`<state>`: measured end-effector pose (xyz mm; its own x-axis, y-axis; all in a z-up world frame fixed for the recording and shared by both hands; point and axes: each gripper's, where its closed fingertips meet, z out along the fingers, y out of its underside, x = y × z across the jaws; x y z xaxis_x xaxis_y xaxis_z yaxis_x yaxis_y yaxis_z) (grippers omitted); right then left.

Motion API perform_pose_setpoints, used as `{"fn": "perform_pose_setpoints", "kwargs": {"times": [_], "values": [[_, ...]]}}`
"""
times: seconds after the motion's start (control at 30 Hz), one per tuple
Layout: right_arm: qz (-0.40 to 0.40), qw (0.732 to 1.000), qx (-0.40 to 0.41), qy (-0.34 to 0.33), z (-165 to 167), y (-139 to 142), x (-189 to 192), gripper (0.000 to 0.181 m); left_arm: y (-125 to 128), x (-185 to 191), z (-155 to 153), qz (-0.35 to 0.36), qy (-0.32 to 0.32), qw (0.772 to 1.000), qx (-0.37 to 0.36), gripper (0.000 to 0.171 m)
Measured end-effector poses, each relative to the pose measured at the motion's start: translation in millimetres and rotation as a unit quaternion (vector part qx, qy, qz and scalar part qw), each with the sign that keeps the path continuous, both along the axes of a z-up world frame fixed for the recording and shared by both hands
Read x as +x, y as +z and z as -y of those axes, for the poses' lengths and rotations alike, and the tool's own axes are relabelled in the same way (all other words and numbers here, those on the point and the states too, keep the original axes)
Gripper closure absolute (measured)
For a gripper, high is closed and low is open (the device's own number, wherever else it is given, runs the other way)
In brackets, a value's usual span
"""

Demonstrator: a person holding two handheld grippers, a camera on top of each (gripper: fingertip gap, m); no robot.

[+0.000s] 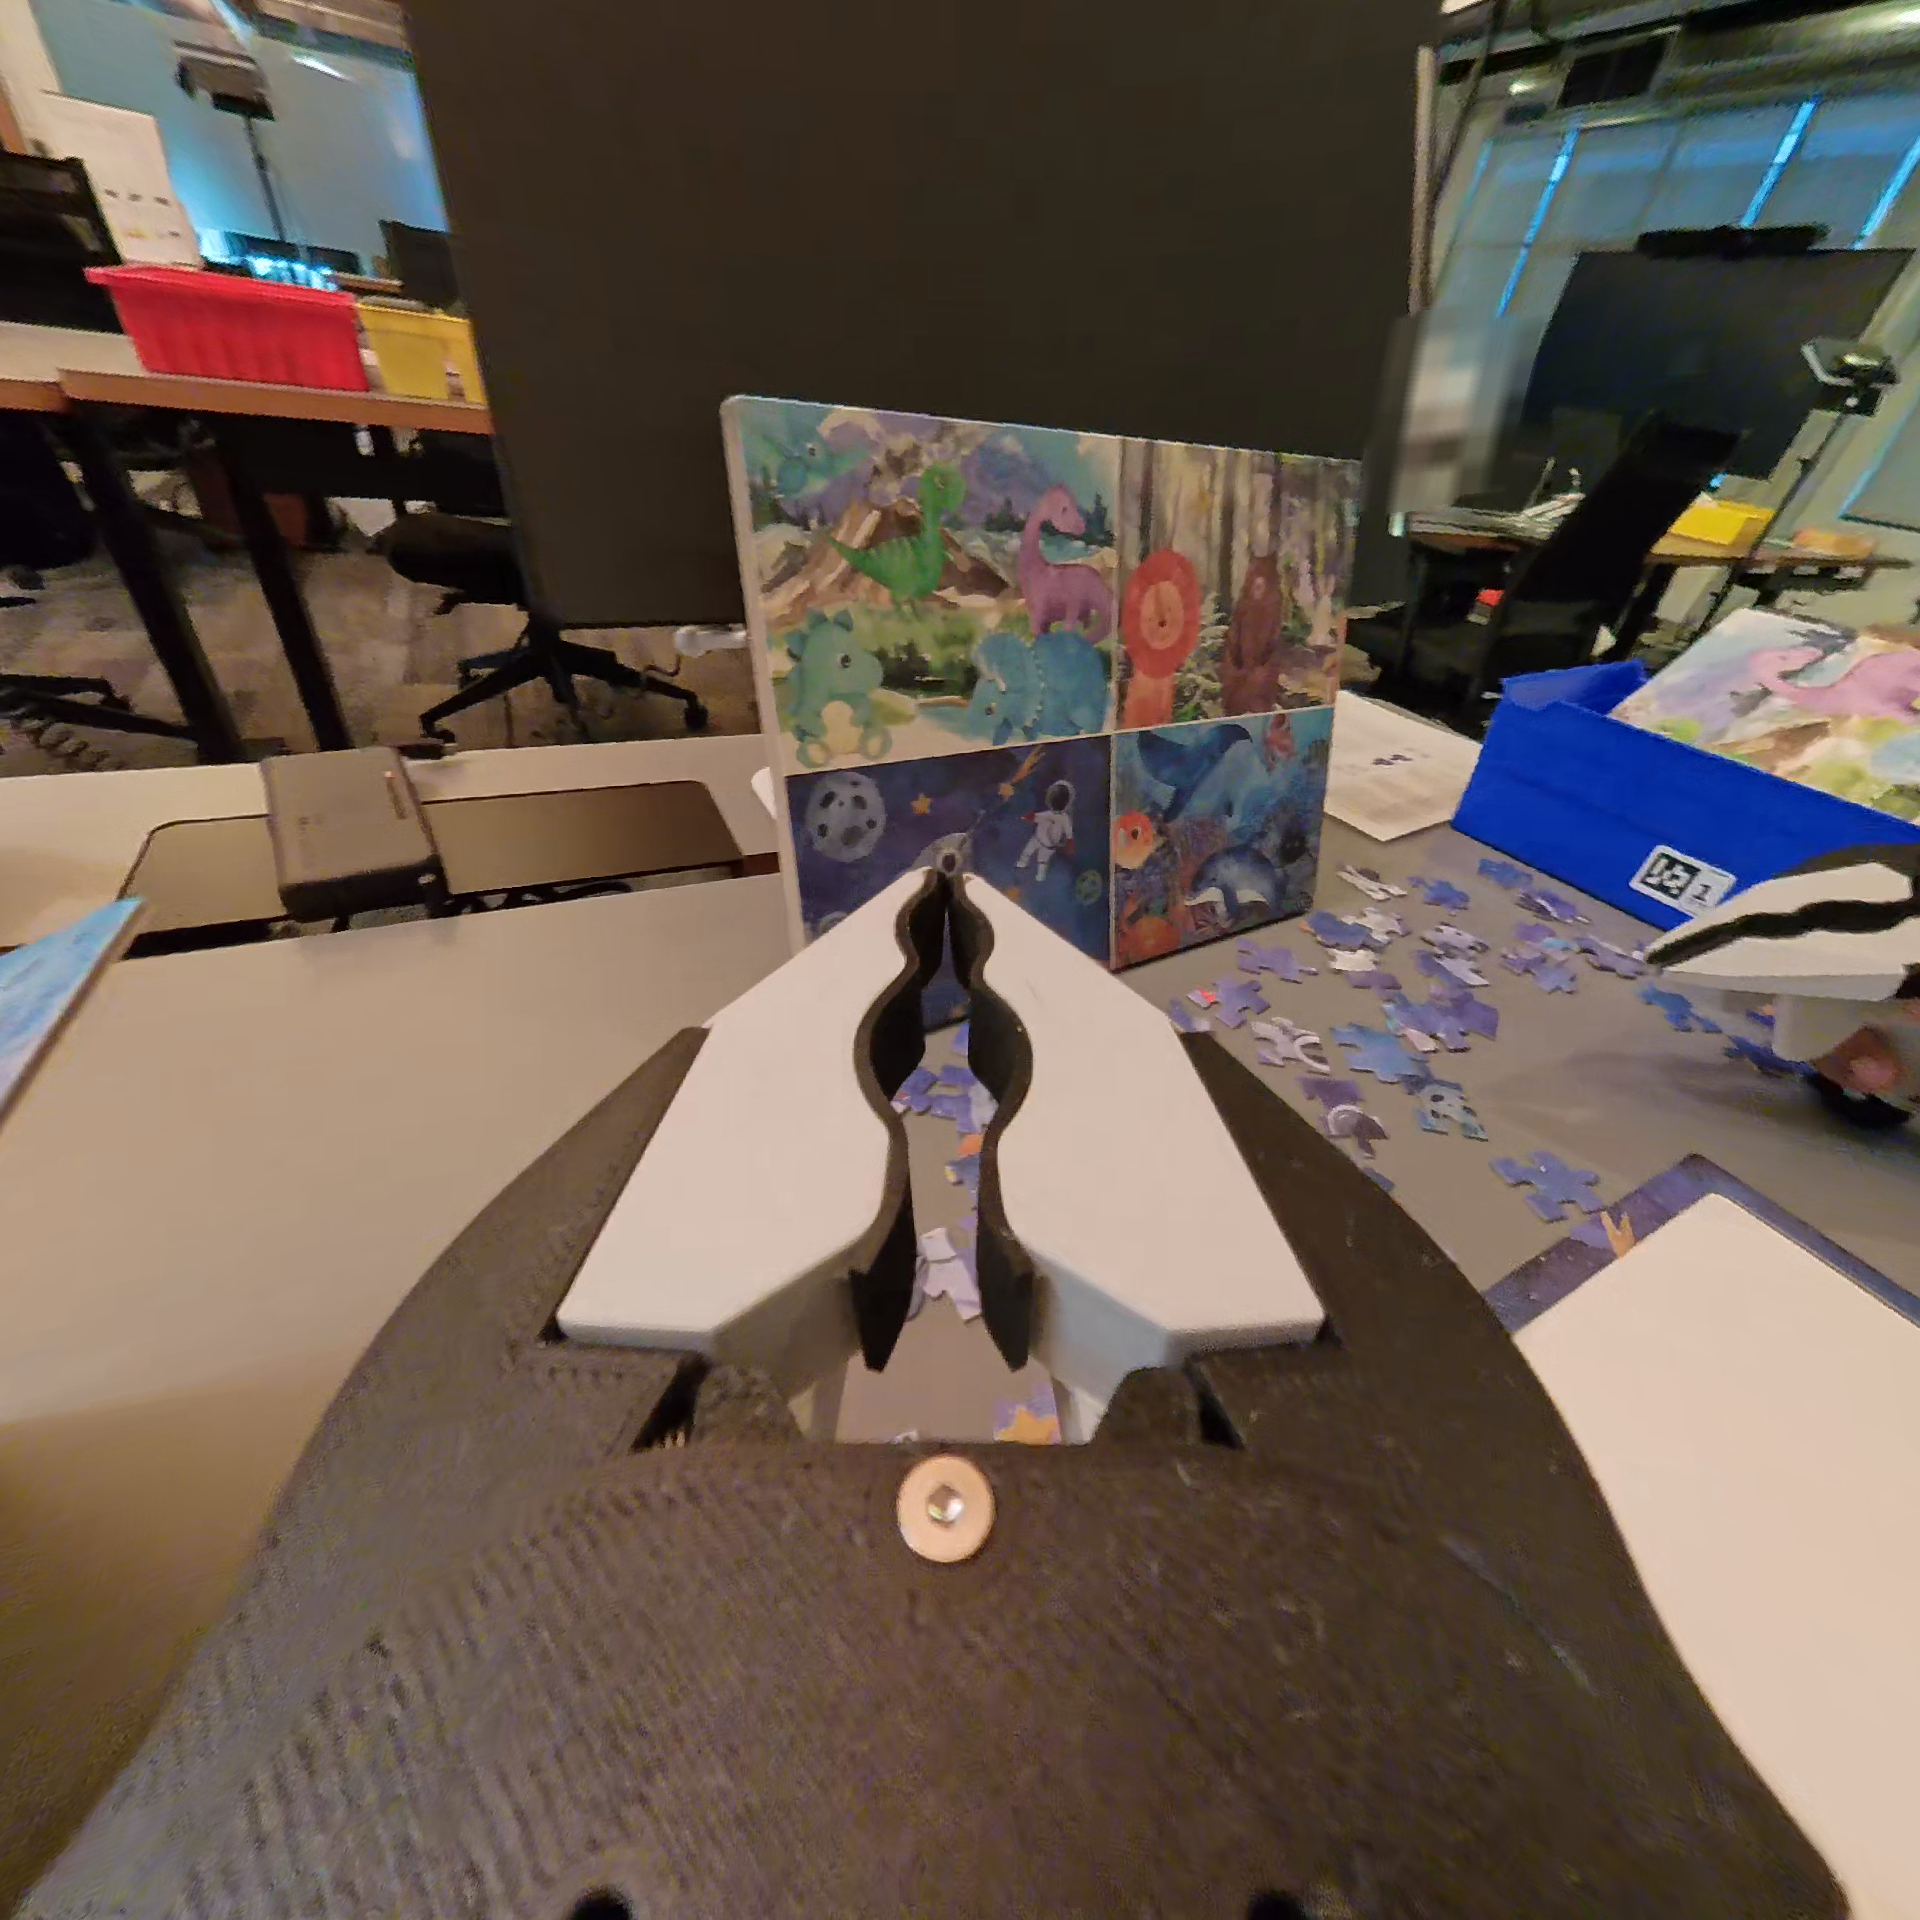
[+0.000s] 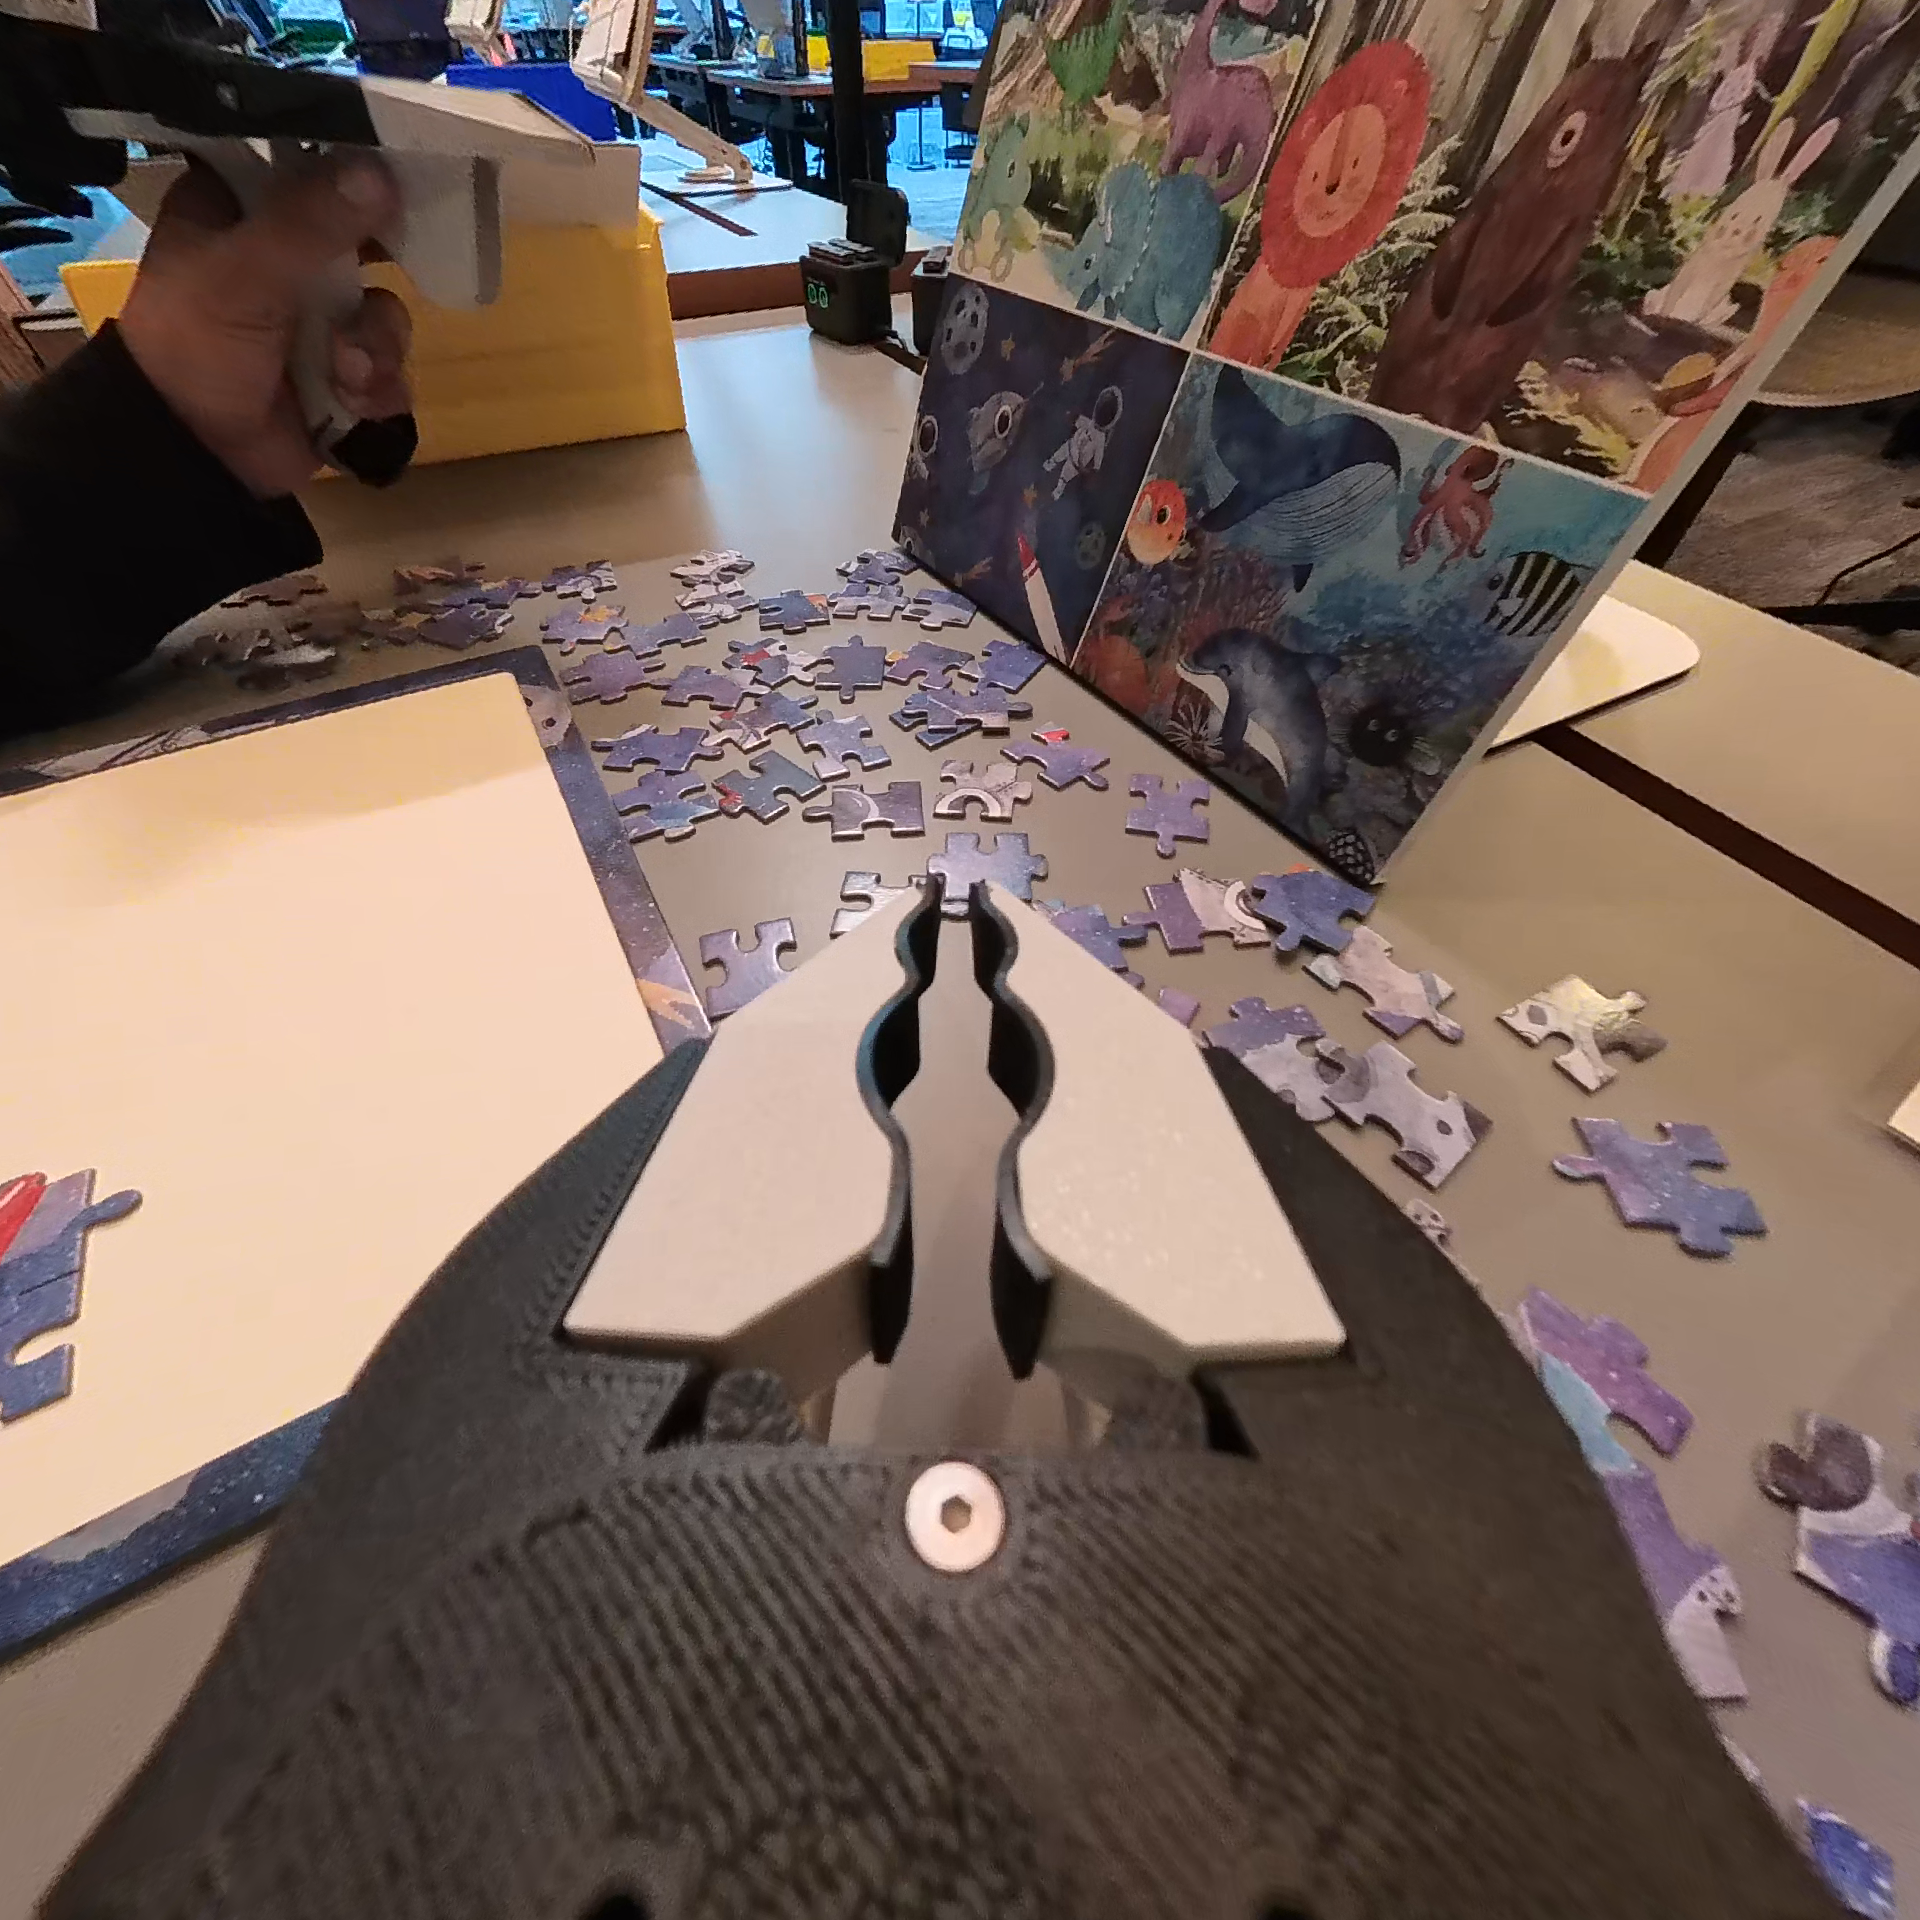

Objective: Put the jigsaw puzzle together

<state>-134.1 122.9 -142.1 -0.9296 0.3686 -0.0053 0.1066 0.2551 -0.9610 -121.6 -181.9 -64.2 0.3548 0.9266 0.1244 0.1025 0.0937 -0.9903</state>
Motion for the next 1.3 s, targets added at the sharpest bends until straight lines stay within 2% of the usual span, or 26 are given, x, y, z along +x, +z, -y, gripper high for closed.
{"fn": "perform_pose_setpoints", "kwargs": {"times": [0.5,1.3], "values": [[-0.001,1.0,0.007,-0.001,0.9,-2.0,-0.2,0.177,-30.0,0.7,-72.2,0.037,-0.11,0.991,-0.061,0.171],[0.003,1.0,0.015,-0.013,-2.5,-4.5,-4.1,0.175,-38.7,7.0,-103.0,0.049,-0.174,0.983,-0.03,0.171]]}}
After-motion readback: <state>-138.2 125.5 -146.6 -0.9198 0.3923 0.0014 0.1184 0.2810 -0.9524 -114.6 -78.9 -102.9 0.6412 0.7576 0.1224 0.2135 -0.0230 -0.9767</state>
